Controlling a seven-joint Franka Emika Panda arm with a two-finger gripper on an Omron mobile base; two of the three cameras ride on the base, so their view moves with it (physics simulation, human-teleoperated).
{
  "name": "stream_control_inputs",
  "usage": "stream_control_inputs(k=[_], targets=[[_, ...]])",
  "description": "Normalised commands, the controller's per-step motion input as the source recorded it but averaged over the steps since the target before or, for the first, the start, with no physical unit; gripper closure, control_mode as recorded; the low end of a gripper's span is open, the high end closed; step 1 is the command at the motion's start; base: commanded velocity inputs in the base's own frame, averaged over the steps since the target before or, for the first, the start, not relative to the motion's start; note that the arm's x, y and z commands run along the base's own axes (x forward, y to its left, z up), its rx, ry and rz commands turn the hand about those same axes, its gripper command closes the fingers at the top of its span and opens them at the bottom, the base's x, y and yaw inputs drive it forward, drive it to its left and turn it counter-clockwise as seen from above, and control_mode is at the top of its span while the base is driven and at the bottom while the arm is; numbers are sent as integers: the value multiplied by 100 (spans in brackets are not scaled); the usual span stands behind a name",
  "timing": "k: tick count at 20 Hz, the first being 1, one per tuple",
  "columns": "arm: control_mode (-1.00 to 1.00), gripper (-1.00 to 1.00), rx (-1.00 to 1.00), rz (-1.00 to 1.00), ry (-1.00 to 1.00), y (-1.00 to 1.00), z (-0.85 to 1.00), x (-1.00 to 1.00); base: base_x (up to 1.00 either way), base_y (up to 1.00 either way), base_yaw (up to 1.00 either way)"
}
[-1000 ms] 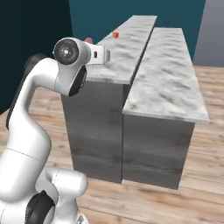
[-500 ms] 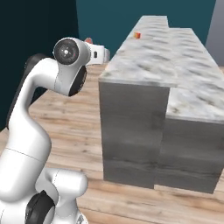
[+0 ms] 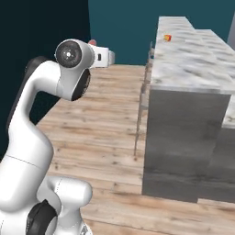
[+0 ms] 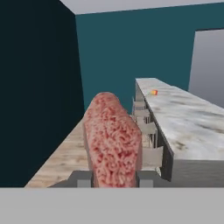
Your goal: Take the cheese, steak, and tomato from the fridge and place them on the plate on the dining counter to create an appetizer plate.
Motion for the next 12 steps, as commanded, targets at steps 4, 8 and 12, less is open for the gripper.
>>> stream_control_inputs(k=[4,8,12], targets=[[100,100,0,0,0,0,0,0,18,27,-36],[100,100,0,0,0,0,0,0,41,21,-55],[100,100,0,0,0,0,0,0,52,43,-58]])
